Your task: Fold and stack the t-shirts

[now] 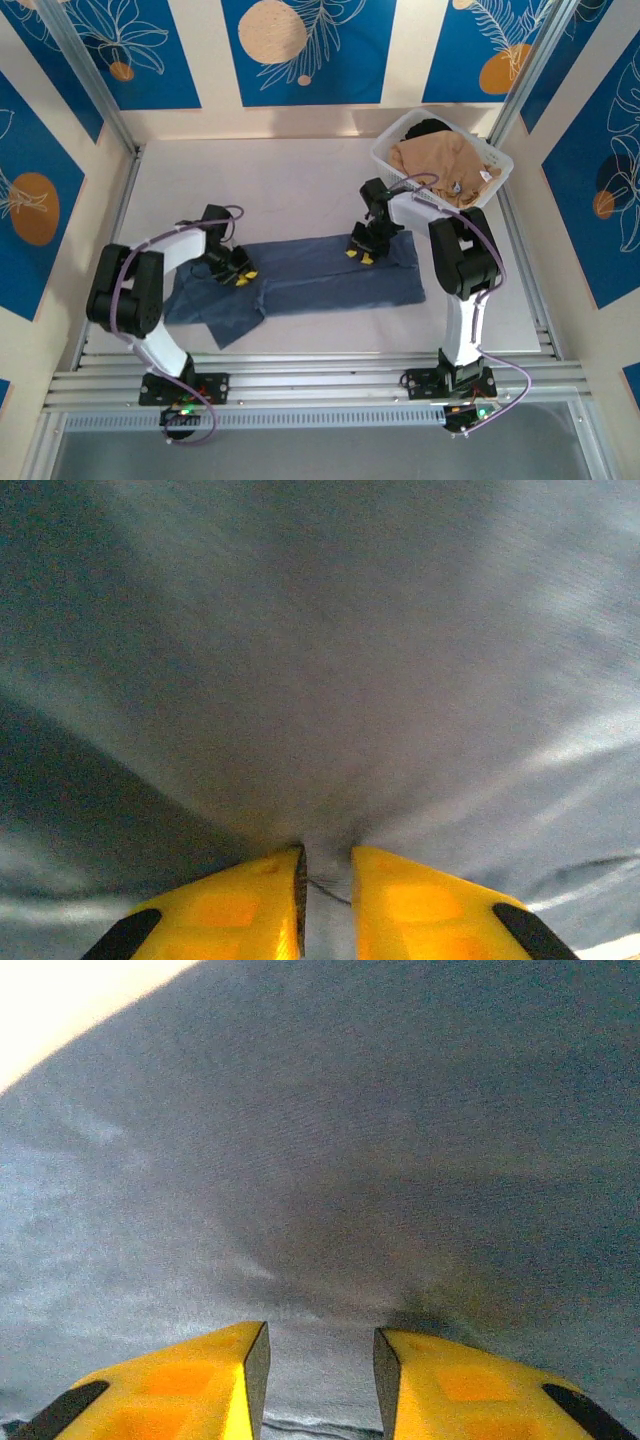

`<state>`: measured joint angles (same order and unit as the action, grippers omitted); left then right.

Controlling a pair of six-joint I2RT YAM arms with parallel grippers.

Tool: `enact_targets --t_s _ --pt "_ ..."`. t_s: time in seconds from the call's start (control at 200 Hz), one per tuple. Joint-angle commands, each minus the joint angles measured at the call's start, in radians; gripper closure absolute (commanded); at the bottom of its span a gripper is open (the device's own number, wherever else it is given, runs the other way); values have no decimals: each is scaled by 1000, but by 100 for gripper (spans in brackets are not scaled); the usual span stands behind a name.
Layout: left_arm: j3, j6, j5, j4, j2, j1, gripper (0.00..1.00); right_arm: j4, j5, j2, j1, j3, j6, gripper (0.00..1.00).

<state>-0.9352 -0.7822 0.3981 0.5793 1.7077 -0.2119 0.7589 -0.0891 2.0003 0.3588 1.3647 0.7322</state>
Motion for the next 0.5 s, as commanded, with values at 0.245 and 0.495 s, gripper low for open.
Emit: enact_targets --t_s 0.245,0.495 --pt "-229 65 -126 106 21 -24 63 121 82 125 -66 258 -155 62" --pt "-50 189 -218 245 -204 128 58 -41 -81 -97 2 120 -224 48"
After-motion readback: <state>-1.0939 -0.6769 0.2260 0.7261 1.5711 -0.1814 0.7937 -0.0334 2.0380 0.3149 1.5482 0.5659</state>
